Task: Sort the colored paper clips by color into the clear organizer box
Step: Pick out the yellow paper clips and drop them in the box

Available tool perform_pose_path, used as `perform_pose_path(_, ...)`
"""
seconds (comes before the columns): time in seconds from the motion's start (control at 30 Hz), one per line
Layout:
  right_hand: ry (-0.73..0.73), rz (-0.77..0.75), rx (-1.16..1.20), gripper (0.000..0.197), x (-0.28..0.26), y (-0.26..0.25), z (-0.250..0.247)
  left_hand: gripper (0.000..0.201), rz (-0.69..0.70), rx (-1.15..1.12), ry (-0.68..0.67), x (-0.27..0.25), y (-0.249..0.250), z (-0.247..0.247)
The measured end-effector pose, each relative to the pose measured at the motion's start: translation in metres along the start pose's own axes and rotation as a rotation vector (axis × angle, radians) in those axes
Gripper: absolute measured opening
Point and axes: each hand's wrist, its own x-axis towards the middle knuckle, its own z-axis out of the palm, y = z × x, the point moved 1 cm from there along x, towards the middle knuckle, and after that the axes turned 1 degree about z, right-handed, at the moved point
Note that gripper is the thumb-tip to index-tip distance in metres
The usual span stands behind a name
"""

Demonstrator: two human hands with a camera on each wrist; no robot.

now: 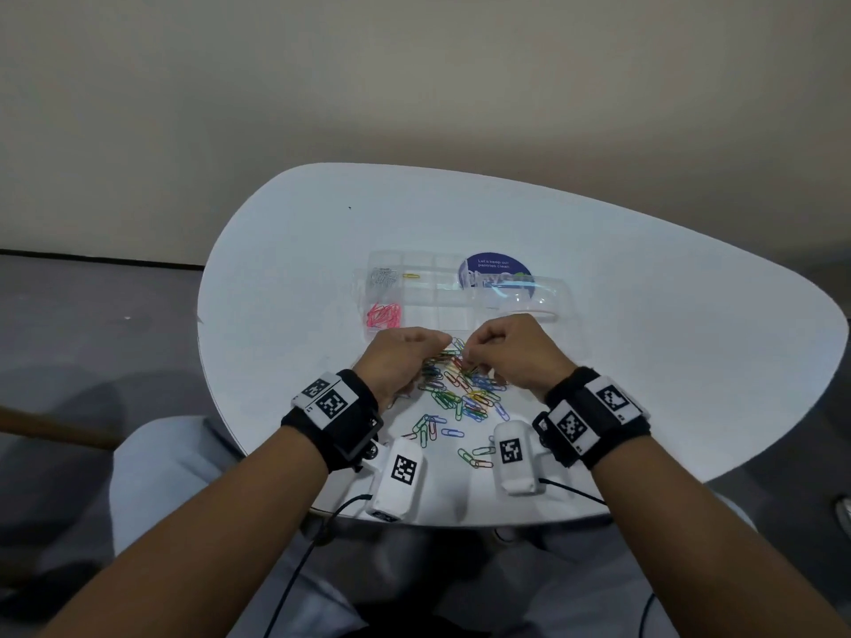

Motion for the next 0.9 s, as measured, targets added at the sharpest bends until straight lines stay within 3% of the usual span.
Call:
perform_pose_path(0.1,-0.009,0.027,0.108,0.006,-0.003,-0.004,-0.003,0.02,0.024,0.007,-0.028,0.0,0.002,0.005)
perform_pose_path(0.23,0.029,0.022,0.087,0.003,-0.003,-0.004,-0.004,0.019,0.027,0.061,0.049,0.004,0.002,-0.001)
perform_pose_path(0.37,0.05,-0.037,0.041,0.002,-0.003,-0.006,-0.002,0.033,-0.018,0.094,0.154,0.01,-0.001,-0.012)
perform_pose_path(0.5,-0.03,-0.159,0.073,0.006,-0.006,-0.022,0.011,0.034,-0.214,-0.347,0.0,0.008,-0.004,0.0)
perform_pose_path(0.6,0.055,-0.192,-0.059,0.006,0.004,-0.021,0.012,0.034,-0.275,-0.507,-0.034,0.01,-0.005,0.006)
perform_pose_path(0.67,0.046,-0.16,-0.222,0.008,0.013,-0.014,0.012,0.037,-0.235,-0.338,0.024,0.011,-0.005,0.004)
perform_pose_path(0.8,-0.072,-0.07,-0.522,0.013,0.019,-0.002,0.022,0.045,0.018,0.311,0.013,0.006,-0.003,0.003)
perform_pose_path(0.9,-0.051,-0.055,-0.611,0.017,0.021,-0.002,0.027,0.023,0.139,0.576,-0.071,0.009,-0.005,0.005)
